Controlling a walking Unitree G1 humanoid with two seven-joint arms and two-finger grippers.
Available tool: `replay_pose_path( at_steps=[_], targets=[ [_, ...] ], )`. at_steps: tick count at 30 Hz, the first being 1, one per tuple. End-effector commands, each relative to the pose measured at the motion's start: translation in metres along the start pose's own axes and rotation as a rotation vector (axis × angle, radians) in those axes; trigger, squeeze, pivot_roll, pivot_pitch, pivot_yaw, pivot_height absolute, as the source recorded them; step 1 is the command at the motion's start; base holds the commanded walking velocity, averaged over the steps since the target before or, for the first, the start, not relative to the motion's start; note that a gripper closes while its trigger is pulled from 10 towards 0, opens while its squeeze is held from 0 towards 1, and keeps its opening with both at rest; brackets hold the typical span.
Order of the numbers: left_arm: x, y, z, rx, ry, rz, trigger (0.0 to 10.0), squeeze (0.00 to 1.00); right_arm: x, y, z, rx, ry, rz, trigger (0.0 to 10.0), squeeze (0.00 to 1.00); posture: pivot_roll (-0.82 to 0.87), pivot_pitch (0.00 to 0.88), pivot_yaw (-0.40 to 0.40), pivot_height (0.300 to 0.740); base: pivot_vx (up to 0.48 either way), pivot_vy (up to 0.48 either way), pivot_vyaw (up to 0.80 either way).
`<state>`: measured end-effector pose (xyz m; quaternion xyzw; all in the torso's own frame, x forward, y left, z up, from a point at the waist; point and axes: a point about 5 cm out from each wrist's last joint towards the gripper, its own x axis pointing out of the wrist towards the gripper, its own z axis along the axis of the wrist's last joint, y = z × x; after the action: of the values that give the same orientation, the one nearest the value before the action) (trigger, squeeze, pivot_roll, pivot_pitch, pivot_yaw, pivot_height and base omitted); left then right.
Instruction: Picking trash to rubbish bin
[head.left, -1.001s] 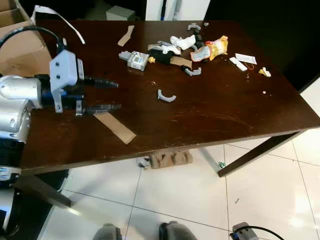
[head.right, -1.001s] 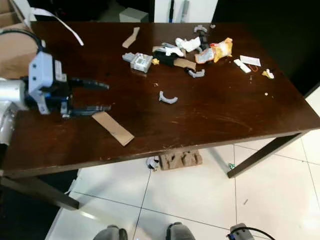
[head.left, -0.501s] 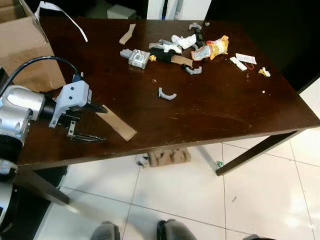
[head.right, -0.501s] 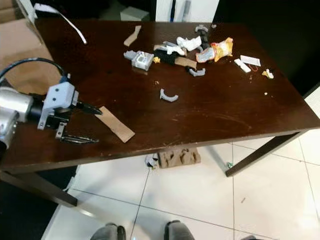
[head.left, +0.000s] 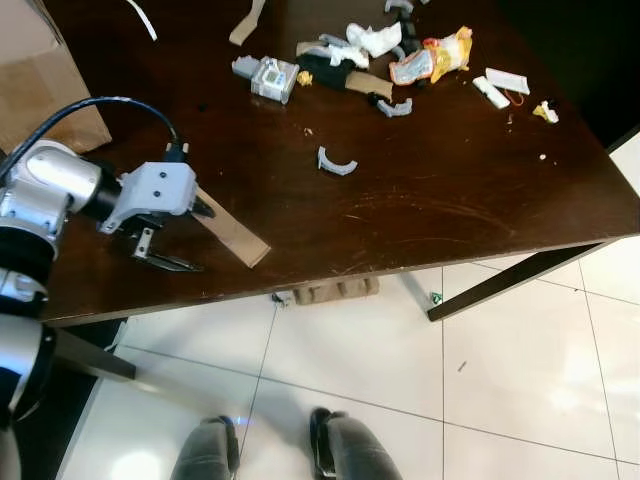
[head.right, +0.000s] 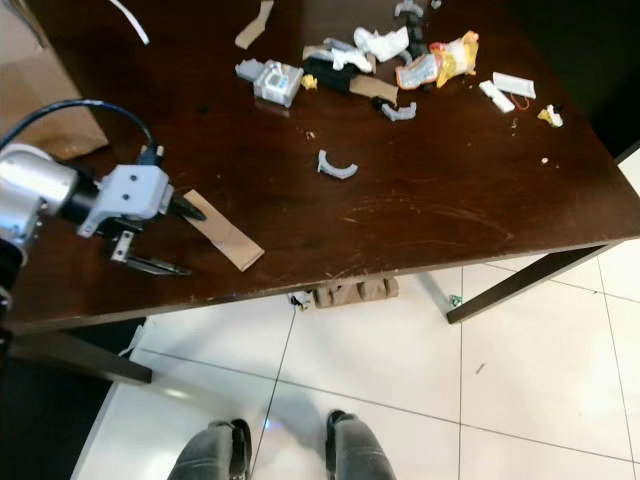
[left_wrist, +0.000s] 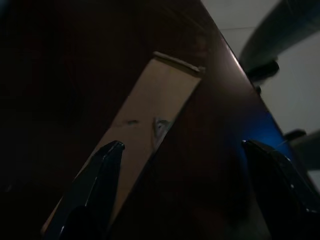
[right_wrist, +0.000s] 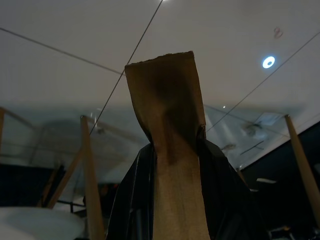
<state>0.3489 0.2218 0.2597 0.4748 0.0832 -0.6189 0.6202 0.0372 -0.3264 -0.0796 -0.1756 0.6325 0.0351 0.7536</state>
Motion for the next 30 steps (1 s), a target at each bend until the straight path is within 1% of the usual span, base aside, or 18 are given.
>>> replay_pose_path(
  at_steps=[1,6,12,14,17,20,22,24,27,28,29,30],
  targets=[
    [0.013,0.002,0.003,0.045,0.006,-0.018,10.0,0.00,-0.005,0.000,-0.022,0.005,0.051,0.006,10.0,0.00,-0.16,0.438,-0.124,0.740,0.000,0.000,0.00],
    [0.017,0.006,0.006,0.067,-0.013,-0.004,10.0,0.00,-0.006,-0.001,-0.025,0.001,0.053,0.007,10.0,0.00,-0.17,0.443,-0.130,0.740,0.000,0.000,0.00],
    [0.015,0.010,0.005,0.067,0.000,0.013,10.0,0.00,-0.009,-0.004,-0.030,-0.001,0.056,0.002,10.0,0.00,-0.18,0.456,-0.134,0.740,0.000,0.000,0.00],
    [0.014,0.011,0.004,0.040,-0.014,0.022,10.0,0.00,-0.010,-0.005,-0.031,-0.002,0.055,0.002,10.0,0.00,-0.18,0.461,-0.135,0.740,0.000,0.000,0.00],
    [0.015,0.011,0.003,0.026,-0.023,0.024,10.0,0.00,-0.010,-0.005,-0.032,-0.004,0.055,0.001,10.0,0.00,-0.18,0.465,-0.135,0.740,0.000,0.000,0.00],
    [0.017,0.010,0.000,-0.036,-0.065,0.034,10.0,0.00,-0.011,-0.007,-0.032,-0.003,0.051,0.000,10.0,0.00,-0.20,0.468,-0.139,0.740,0.000,0.000,0.00],
    [0.017,0.010,0.000,-0.036,-0.065,0.034,10.0,0.00,-0.011,-0.007,-0.032,-0.003,0.051,0.000,10.0,0.00,-0.20,0.468,-0.139,0.740,0.000,0.000,0.00],
    [0.021,0.008,-0.003,-0.069,-0.073,0.048,10.0,0.00,-0.012,-0.009,-0.033,0.001,0.048,-0.003,10.0,0.00,-0.22,0.468,-0.141,0.740,0.000,0.000,0.00],
    [0.023,0.007,-0.005,-0.088,-0.077,0.057,10.0,0.00,-0.012,-0.009,-0.033,0.003,0.046,-0.006,10.0,0.00,-0.23,0.468,-0.139,0.740,0.000,0.000,0.00],
    [0.025,0.005,-0.009,-0.119,-0.073,0.060,10.0,0.00,-0.013,-0.011,-0.034,0.006,0.046,-0.010,10.0,0.00,-0.23,0.467,-0.137,0.740,0.000,0.000,0.00],
    [0.025,0.005,-0.009,-0.119,-0.073,0.060,10.0,0.00,-0.013,-0.011,-0.034,0.006,0.046,-0.010,10.0,0.00,-0.23,0.467,-0.137,0.740,0.000,0.000,0.00],
    [0.030,0.000,-0.014,-0.180,-0.074,0.046,0.0,0.00,-0.014,-0.013,-0.035,0.016,0.043,-0.020,10.0,0.00,-0.25,0.463,-0.135,0.740,0.000,0.000,0.00]
  ],
)
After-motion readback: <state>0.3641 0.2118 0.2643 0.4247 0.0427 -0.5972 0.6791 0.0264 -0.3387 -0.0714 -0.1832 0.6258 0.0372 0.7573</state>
